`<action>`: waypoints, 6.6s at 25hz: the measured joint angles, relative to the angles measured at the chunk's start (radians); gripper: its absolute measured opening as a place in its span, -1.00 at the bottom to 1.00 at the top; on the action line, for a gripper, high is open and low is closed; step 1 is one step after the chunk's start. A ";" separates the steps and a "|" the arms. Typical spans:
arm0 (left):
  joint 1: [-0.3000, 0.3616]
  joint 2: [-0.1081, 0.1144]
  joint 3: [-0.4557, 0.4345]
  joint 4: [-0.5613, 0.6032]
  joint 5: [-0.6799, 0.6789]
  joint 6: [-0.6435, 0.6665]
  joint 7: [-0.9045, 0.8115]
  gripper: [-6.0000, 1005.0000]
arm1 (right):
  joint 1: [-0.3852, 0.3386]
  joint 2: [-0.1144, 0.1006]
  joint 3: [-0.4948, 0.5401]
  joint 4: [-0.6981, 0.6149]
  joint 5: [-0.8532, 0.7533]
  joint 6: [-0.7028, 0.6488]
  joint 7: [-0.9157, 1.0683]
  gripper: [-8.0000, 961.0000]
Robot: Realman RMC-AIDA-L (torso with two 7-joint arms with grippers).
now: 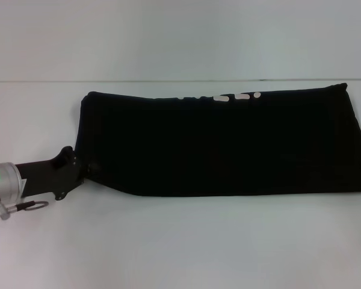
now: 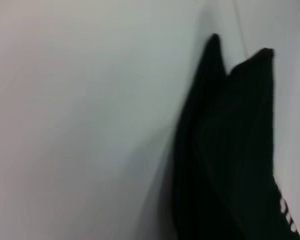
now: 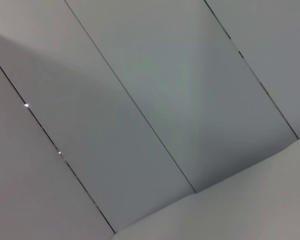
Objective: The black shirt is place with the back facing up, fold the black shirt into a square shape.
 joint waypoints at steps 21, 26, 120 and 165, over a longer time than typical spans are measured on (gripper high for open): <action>0.170 0.017 -0.228 0.170 -0.004 -0.039 0.161 -0.98 | -0.004 -0.017 0.001 -0.001 -0.005 -0.012 0.056 0.64; 0.194 0.013 -0.286 0.183 -0.005 -0.031 0.165 -0.98 | -0.011 -0.017 0.001 0.000 -0.007 -0.016 0.057 0.64; 0.021 -0.009 0.213 0.225 -0.338 0.270 0.259 0.57 | 0.471 0.016 -0.426 0.070 -0.882 0.373 0.736 0.64; 0.020 -0.015 0.206 0.225 -0.358 0.238 0.266 0.57 | 0.483 0.011 -0.441 0.065 -0.863 0.366 0.803 -0.91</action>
